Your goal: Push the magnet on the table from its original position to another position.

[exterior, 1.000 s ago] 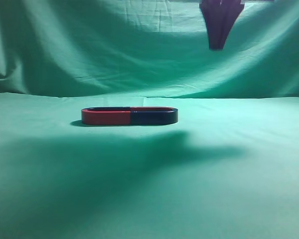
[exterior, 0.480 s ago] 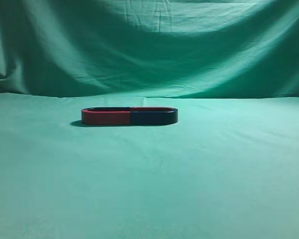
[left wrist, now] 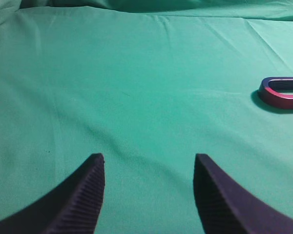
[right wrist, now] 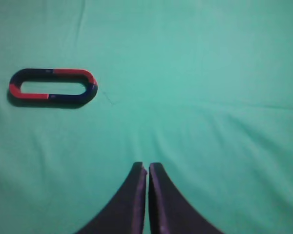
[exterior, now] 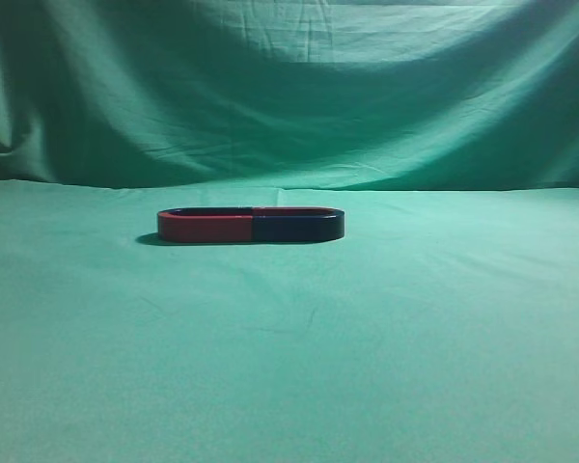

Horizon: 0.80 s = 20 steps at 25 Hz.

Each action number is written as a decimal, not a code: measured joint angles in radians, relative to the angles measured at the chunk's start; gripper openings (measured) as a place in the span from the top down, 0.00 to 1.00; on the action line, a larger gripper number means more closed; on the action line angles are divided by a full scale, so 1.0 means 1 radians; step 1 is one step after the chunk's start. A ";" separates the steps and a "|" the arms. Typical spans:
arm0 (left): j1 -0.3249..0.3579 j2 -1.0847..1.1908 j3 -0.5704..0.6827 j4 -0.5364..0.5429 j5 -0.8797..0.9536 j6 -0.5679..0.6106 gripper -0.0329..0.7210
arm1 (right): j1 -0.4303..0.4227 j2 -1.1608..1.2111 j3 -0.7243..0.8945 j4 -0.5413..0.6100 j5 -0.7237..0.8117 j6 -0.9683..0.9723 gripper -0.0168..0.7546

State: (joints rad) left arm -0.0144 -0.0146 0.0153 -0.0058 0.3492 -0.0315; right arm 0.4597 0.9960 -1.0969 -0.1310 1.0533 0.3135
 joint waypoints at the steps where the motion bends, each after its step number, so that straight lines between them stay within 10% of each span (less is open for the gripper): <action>1: 0.000 0.000 0.000 0.000 0.000 0.000 0.46 | 0.000 -0.045 0.050 0.002 -0.048 0.000 0.98; 7: 0.000 0.000 0.000 0.000 0.000 0.000 0.46 | 0.000 -0.282 0.290 0.015 -0.268 0.036 0.98; 20: 0.000 0.000 0.000 0.000 0.000 0.000 0.46 | 0.000 -0.421 0.356 0.041 -0.235 -0.066 0.98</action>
State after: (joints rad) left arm -0.0144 -0.0146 0.0153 -0.0058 0.3492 -0.0315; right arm 0.4597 0.5748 -0.7411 -0.0902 0.8184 0.2477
